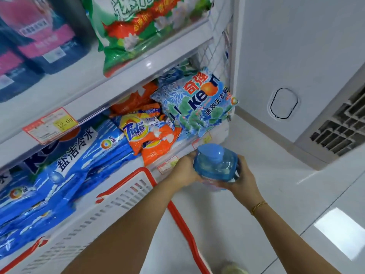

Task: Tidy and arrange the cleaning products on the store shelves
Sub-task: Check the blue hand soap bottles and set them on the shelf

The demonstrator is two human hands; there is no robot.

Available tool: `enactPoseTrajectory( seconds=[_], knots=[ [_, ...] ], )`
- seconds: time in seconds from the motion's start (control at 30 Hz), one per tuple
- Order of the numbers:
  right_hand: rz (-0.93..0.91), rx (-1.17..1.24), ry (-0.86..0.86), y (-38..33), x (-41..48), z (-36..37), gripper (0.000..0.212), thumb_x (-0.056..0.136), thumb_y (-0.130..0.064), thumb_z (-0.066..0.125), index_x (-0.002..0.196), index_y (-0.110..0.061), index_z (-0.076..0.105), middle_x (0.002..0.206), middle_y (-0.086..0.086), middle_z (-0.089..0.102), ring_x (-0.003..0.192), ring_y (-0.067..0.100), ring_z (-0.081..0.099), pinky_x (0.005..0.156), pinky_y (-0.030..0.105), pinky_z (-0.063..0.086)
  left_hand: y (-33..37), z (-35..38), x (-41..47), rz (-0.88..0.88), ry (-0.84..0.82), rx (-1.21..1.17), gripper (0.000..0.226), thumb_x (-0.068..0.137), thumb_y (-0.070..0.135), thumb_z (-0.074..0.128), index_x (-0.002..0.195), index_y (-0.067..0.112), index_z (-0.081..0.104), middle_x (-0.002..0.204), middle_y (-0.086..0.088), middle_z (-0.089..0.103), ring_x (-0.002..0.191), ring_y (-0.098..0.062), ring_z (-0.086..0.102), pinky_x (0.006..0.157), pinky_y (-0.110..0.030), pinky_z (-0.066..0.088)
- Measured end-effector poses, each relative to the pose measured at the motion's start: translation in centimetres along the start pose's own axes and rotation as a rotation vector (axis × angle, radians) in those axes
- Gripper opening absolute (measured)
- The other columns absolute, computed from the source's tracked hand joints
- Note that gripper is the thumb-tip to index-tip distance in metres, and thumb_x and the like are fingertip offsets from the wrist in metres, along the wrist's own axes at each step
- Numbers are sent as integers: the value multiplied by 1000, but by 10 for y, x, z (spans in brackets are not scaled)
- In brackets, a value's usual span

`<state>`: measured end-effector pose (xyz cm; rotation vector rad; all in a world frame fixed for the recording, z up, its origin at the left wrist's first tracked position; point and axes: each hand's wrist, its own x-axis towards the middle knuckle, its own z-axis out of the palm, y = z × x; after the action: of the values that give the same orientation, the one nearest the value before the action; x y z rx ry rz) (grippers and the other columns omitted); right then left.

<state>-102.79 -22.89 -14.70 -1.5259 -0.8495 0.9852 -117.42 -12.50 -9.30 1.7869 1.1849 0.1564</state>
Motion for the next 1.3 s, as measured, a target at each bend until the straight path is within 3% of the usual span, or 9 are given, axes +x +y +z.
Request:
enactPoseTrajectory(
  seconds=[0.13,0.43,0.53,0.67,0.8,0.9,1.0,1.17,1.3],
  knots=[
    [16,-23,43,3,4,5,75,62,8,82,122,-16,44,122,0,52,99,-4,58,71,9,49,8,-6,5,6,22,-83,63,76,-16,65,131,10,49,111,3,56,98,-15,56,77,-15,47],
    [216,-727,-184,-85,8,-15,76,74,-11,78,138,-10,36,132,15,45,117,28,49,87,25,38,43,-65,-35,1,144,135,39,86,-5,57,124,4,59,102,-6,61,86,-13,55,72,-15,43],
    [48,-895,-137,-156,1,-17,40,83,-21,69,121,-13,56,121,10,59,104,25,58,84,29,44,76,-110,-78,149,323,89,30,86,2,62,114,13,65,90,3,64,82,-10,60,73,-14,48],
    [-357,-634,-44,-263,-20,10,11,84,-23,68,77,-17,64,76,-4,69,73,11,63,64,19,46,121,-182,-145,347,613,98,6,87,16,67,87,22,66,67,-1,59,60,-8,54,62,-17,45],
    [-579,-380,-129,-341,-18,72,16,84,-27,68,96,-18,62,85,-9,64,80,3,60,70,12,47,126,-267,-174,388,971,170,10,88,17,64,79,20,62,70,4,59,60,0,50,60,-12,40],
    [-528,-266,-234,-374,18,131,40,85,-31,68,120,-16,54,107,-2,60,97,14,60,82,27,50,86,-323,-172,194,1110,165,6,87,10,60,92,13,61,82,1,61,74,5,59,66,-12,42],
    [-382,-206,-325,-395,56,185,72,83,-29,72,142,-11,34,138,4,46,123,19,49,92,29,45,42,-343,-164,66,1105,322,31,82,6,65,113,6,61,109,-19,57,104,-34,56,87,-35,44],
    [-205,80,-408,-416,98,243,108,41,-50,92,133,-15,48,124,-5,59,107,16,60,93,33,49,29,-362,-162,129,1205,200,69,80,9,71,140,10,37,134,-18,47,118,-32,50,97,-33,40],
    [-304,102,-402,-424,123,267,78,46,-43,90,114,-22,60,111,1,70,102,20,66,92,40,53,21,-364,-148,280,1153,165,75,77,8,69,141,15,30,124,-9,53,110,-22,54,96,-33,45]
  ],
)
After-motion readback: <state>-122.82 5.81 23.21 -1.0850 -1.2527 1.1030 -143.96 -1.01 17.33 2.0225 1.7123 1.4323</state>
